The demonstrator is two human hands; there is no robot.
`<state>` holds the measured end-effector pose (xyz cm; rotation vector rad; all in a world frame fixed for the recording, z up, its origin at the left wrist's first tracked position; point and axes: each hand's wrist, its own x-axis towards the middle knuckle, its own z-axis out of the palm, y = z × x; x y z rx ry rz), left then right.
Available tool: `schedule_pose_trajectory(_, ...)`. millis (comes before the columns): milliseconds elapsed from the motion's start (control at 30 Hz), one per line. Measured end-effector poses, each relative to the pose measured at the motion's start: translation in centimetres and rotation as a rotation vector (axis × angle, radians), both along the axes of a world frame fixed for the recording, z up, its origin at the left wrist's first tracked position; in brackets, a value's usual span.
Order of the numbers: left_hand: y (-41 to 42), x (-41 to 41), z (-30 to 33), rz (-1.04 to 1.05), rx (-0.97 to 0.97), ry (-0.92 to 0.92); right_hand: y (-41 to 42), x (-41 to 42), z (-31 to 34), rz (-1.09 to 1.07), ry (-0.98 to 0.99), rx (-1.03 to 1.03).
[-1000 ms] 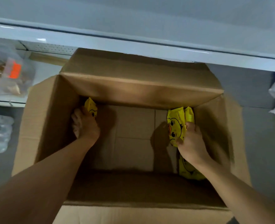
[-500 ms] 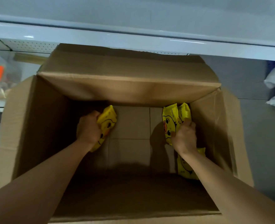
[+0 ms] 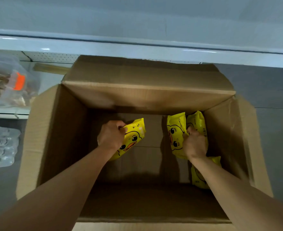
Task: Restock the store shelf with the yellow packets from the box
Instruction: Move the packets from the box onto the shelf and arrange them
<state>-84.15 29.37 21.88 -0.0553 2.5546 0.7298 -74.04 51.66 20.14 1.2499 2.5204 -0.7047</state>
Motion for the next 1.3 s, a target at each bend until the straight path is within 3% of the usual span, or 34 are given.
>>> schedule_pose_trajectory(200,-0.9,0.0,7.5,0.014,0.006,0.080,-0.7,0.7,7.0,0.016,0.229,-0.062)
schedule_pose_trajectory(433,-2.5,0.4,18.0,-0.019,0.093,0.214,-1.3,1.2,19.0,0.133,0.487,0.030)
schedule_pose_trajectory(567,-2.7,0.8,23.9,-0.053,0.150,0.271,-0.8,1.5,24.8,0.175,0.441,0.230)
schedule_pose_trajectory(700,-1.9,0.7,30.0,-0.093,0.115,0.341,-1.1,1.6,31.9,0.108,0.620,0.183)
schedule_pose_trajectory(933,0.5,0.4,38.6,-0.205,0.175,0.520,1.1,2.0,41.4,0.120,0.731,0.263)
schedule_pose_trajectory(1300,6.9,-1.0,48.6,-0.293,0.265,0.730,7.7,-0.9,53.2,0.328,0.864,0.427)
